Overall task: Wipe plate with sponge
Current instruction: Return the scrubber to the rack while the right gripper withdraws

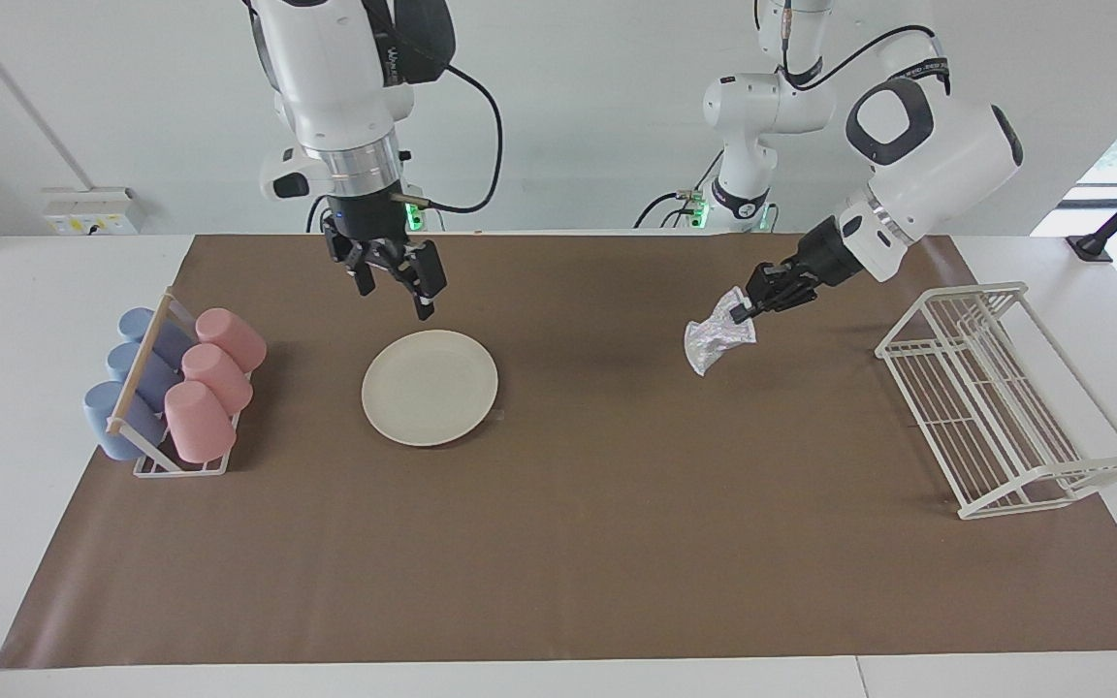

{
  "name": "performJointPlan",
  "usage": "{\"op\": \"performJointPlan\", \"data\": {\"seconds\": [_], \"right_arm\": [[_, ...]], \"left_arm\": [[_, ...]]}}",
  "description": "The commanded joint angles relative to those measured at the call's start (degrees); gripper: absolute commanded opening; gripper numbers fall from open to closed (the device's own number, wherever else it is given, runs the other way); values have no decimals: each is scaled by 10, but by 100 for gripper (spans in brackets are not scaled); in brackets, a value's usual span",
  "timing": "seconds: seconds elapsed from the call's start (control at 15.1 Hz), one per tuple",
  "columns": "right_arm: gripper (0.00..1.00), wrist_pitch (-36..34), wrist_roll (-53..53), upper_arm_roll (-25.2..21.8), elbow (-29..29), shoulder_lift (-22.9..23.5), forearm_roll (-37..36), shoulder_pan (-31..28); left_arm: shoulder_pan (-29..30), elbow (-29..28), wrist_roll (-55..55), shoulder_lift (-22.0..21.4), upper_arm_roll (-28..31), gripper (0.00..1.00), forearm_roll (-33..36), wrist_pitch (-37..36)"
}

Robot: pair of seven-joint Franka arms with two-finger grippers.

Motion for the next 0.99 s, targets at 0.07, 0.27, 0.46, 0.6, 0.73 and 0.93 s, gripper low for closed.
{"op": "performJointPlan", "data": {"seconds": [0.07,0.27,0.46,0.6,0.73,0.93], "right_arm": [[100,-38,-180,8,-19,-14,-10,-53],[100,-89,-259,9,-17,-25,-10,-72],[100,-116,-303,10,-14,-39,-6,-78],[100,-121,-360,10,-17,-41,-6,-93],[100,-119,-367,7,-18,-41,-5,-101],[100,-114,-370,-14,-22,-42,-2,-100]], "left_arm": [[9,47,-57,10,-2,0,172,-49],[9,82,-64,23,-2,0,299,-99],[9,144,-64,46,-3,0,419,-170],[4,177,-64,59,-3,0,492,-208],[2,195,-65,66,-3,0,574,-242],[3,198,-67,110,-3,0,684,-221]]}}
